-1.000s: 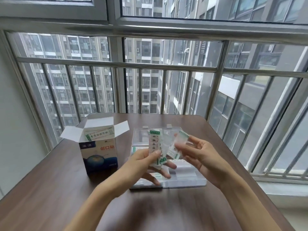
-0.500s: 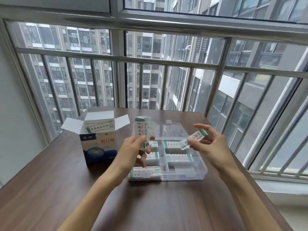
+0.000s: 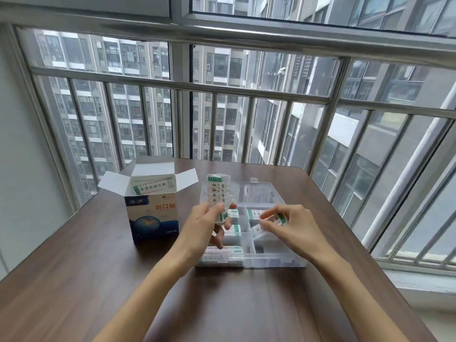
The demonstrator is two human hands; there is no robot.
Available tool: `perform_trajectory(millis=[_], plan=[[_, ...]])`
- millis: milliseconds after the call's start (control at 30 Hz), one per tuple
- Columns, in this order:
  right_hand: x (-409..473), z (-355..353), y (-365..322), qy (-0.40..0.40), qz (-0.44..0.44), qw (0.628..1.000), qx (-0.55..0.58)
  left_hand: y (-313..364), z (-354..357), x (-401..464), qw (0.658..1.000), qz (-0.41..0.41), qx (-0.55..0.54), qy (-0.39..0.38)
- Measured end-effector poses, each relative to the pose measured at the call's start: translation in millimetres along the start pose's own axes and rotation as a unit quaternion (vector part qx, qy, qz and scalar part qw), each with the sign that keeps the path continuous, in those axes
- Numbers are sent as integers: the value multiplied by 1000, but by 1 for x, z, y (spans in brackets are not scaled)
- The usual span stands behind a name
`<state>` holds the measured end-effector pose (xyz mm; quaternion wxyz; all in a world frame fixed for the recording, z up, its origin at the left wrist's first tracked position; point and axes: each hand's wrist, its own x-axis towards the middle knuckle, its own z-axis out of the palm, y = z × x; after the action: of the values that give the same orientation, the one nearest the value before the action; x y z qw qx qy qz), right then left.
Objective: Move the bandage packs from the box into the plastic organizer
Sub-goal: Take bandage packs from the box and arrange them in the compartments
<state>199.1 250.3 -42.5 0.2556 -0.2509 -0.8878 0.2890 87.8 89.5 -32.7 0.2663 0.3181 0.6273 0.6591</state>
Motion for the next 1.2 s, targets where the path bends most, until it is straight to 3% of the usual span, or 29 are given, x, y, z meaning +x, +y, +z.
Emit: perform_trajectory(millis=[233,300,333,400,467,500,567,700,1033,1200], plan=[[18,-13,-15,-111,47,979,-163,1,-2,0,1000,2,-5,0],[24,-17,-22,-109,34,972,-205,1,-3,0,1000,0,-6,-5],[25,-19,-26,-94,25,978,-185,1,-4,0,1000,-4,-8,-14],[23,-25,-39,-89,39,995,-4,3,-4,-1,998,-19,-26,-49],[15,-28,-53,-160,76,966,188,4,-3,-2,994,-40,-50,-92],[11,-26,-57,-193,77,951,230,5,-2,-2,991,-47,-57,-111],[4,-22,-59,-200,64,944,255,6,0,-4,988,-44,-59,-139],[1,-21,-52,-130,124,931,319,7,-1,-5,988,-38,-73,-129],[-5,-24,-51,-147,108,953,243,1,0,-5,994,14,42,-100],[-7,-23,-49,-138,136,928,317,4,-1,-5,993,20,-10,-114]])
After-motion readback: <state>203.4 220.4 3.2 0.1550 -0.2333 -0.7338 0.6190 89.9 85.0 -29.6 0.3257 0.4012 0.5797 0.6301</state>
